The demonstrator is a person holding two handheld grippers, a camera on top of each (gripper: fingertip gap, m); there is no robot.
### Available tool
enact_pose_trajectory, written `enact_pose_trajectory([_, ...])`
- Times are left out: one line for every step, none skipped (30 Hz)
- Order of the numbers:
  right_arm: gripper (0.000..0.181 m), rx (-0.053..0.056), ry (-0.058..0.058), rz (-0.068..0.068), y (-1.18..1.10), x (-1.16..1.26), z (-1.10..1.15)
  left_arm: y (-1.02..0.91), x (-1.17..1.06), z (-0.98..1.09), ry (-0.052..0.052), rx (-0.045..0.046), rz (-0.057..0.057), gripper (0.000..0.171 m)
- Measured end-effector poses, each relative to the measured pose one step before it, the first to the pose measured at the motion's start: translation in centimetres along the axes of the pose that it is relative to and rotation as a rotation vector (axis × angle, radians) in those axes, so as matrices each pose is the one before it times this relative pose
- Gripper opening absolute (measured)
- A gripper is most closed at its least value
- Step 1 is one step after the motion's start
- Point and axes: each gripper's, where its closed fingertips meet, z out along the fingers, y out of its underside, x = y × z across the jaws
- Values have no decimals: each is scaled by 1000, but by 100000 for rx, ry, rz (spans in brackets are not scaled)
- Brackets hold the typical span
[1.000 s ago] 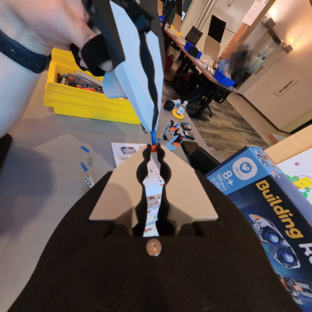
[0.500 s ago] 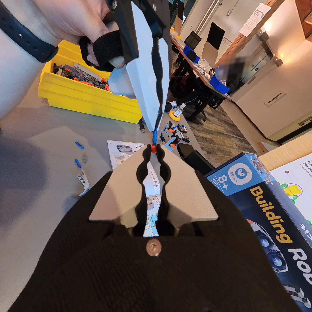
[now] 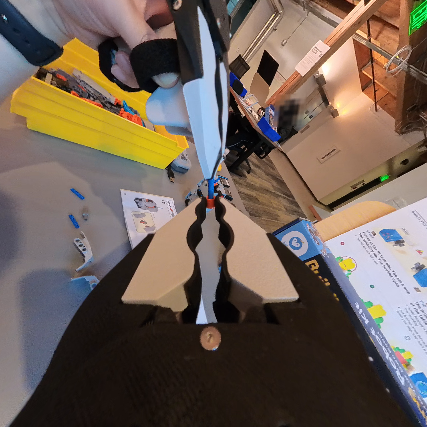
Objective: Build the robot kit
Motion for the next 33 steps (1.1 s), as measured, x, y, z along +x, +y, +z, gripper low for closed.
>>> enact_pose_trajectory([6, -520, 411, -1693, 109, -71, 80, 102, -79, 60, -424, -659, -123, 2])
enact_pose_trajectory([6, -466, 554, -1341, 102, -34, 56, 61, -73, 68, -498, -516, -251, 2])
enact_pose_trajectory([6, -781, 224, -745, 97, -30, 66, 51, -91, 54, -851, -570, -12, 2])
enact_pose_trajectory([6, -963, 282, -207, 116, 14, 78, 13, -102, 63, -1329, -523, 394, 2])
enact_pose_trajectory([6, -917, 341, 139, 119, 36, 71, -18, -107, 77, -1649, -446, 552, 2])
enact_pose_trajectory([6, -808, 209, 456, 119, 48, 53, -44, -88, 92, -1775, -462, 654, 2])
enact_pose_trajectory([6, -736, 28, 720, 120, 52, 25, -21, -67, 80, -1717, -504, 699, 2])
enact_pose_trajectory([6, -637, 177, 770, 86, 88, 13, -49, -41, 74, -1552, -343, 664, 2])
enact_pose_trajectory([6, -442, 501, 456, 49, 117, -21, -83, -11, 51, -1347, -132, 444, 2])
enact_pose_trajectory([6, -309, 511, 685, 4, 127, -33, -76, -11, 28, -1331, -76, 362, 3])
enact_pose_trajectory([6, -660, 28, 932, 23, 45, 9, -32, -2, 22, -1440, -339, 626, 3])
enact_pose_trajectory([6, -664, 166, 63, 38, -4, 25, -4, -12, 34, -1293, -413, 741, 2])
enact_pose_trajectory([6, -498, 485, -628, 36, 4, 27, 13, -10, 30, -791, -340, 372, 2])
enact_pose_trajectory([6, -657, -119, -189, 60, -68, 48, 77, -17, 28, -128, -414, -217, 2])
enact_pose_trajectory([6, -286, -225, 468, 19, -62, 55, 53, -37, 4, 553, -17, -530, 2])
enact_pose_trajectory([6, 458, -115, 222, -31, -31, 17, 34, -22, -42, 1224, 367, -971, 2])
enact_pose_trajectory([6, 580, -540, 346, -33, -84, 20, 90, -24, -40, 1591, 199, -1375, 2])
enact_pose_trajectory([6, 314, -1081, 731, 22, -132, 56, 145, -31, -26, 1607, -96, -1390, 2])
enact_pose_trajectory([6, 158, -1023, 539, 59, -143, 80, 148, -54, 7, 1463, -161, -1106, 2])
enact_pose_trajectory([6, 39, -536, 271, 57, -104, 81, 116, -87, 18, 1287, -90, -911, 2])
enact_pose_trajectory([6, -216, -730, 418, 83, -125, 96, 111, -72, 23, 1140, -172, -873, 2])
enact_pose_trajectory([6, -339, -1240, 849, 91, -164, 105, 119, -68, 25, 988, -291, -443, 2])
enact_pose_trajectory([6, -136, -951, 864, 54, -106, 64, 89, -52, 27, 954, -130, -114, 2])
enact_pose_trajectory([6, 58, -772, 832, 58, -57, 30, 78, -33, 23, 1022, -47, -429, 3])
enact_pose_trajectory([6, -19, -1164, 1545, 68, -72, 38, 69, -20, 30, 1029, -49, -690, 2])
enact_pose_trajectory([6, 297, -911, 1826, 32, -10, 9, 20, -31, 27, 998, 218, -582, 3])
enact_pose_trajectory([6, 614, -600, 1562, 11, 33, -20, -21, -8, 19, 981, 409, -440, 3])
enact_pose_trajectory([6, 288, -863, 1350, 30, -7, -17, 27, -9, 31, 882, 89, -454, 3])
enact_pose_trajectory([6, -201, -1032, 738, 93, -60, -4, 86, -10, 67, 657, -304, -411, 2])
enact_pose_trajectory([6, -439, -839, 305, 106, -81, 26, 98, -29, 75, 374, -393, -256, 2])
enact_pose_trajectory([6, -317, -388, 185, 94, -55, 38, 66, -48, 64, 125, -307, -232, 3])
enact_pose_trajectory([6, -178, -460, 340, 93, -45, 53, 72, -56, 63, -33, -325, -298, 3])
enact_pose_trajectory([6, 122, -647, 690, 82, -66, 74, 79, -51, 38, -40, -363, -408, 3])
